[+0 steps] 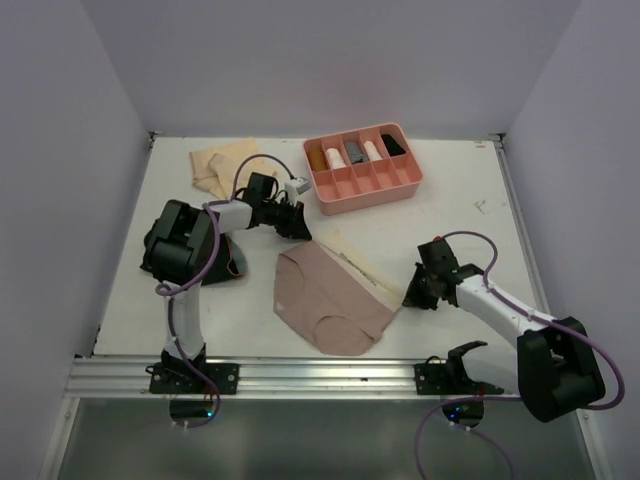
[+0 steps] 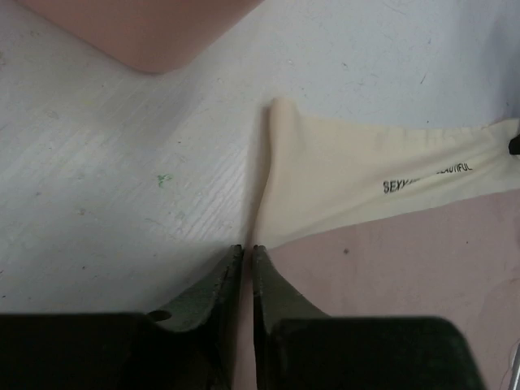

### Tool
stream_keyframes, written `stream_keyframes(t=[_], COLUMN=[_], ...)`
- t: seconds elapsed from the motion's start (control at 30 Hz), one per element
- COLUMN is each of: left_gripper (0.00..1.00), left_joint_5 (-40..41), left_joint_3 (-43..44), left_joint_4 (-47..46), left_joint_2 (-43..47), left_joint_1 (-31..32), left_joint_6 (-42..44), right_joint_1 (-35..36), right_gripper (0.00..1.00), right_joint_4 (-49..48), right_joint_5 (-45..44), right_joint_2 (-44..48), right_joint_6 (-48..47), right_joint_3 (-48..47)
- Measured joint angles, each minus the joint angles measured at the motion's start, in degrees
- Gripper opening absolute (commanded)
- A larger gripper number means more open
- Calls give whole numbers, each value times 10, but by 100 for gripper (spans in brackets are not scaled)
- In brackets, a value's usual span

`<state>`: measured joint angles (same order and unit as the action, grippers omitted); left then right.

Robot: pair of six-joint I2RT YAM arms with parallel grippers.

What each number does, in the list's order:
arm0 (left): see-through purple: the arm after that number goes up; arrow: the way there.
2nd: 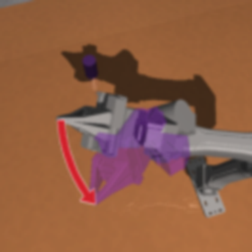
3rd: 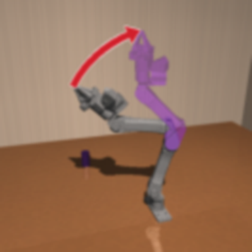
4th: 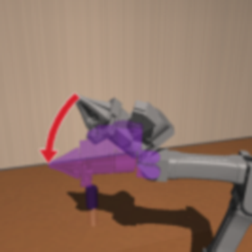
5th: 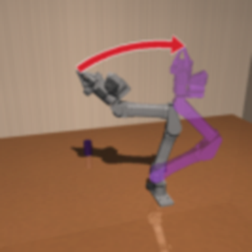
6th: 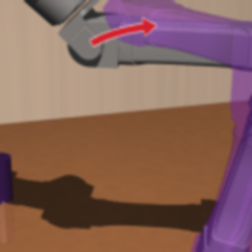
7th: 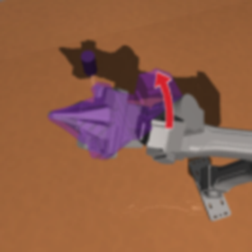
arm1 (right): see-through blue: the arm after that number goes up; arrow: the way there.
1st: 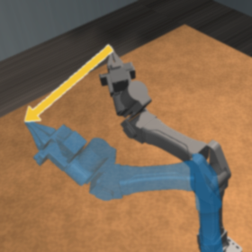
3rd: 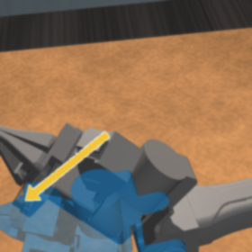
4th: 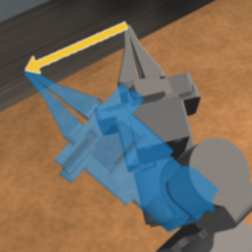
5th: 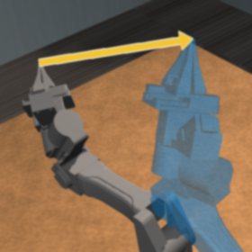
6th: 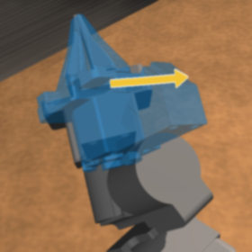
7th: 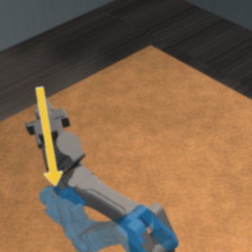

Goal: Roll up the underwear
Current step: Flatten the underwear

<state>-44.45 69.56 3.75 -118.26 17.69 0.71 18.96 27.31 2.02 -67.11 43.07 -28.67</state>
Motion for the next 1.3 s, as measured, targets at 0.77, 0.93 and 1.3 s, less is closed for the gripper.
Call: stream_keyframes(t=[0.77, 0.93, 1.3], left_gripper=[49, 47, 45], left_joint_5=[164, 190, 225], left_joint_3=[-92, -139, -28], left_joint_4=[143, 162, 152], left_joint_2=[222, 212, 101], left_joint_1=[20, 28, 52], left_joint_6=[172, 180, 173], right_joint_1=[0, 0, 45], right_gripper=[1, 0, 0], right_joint_4=[59, 31, -64], right_joint_5=[22, 45, 80], right_joint_2=[-72, -120, -48], right_joint_6=[-98, -102, -51], right_joint_3=[-153, -98, -5])
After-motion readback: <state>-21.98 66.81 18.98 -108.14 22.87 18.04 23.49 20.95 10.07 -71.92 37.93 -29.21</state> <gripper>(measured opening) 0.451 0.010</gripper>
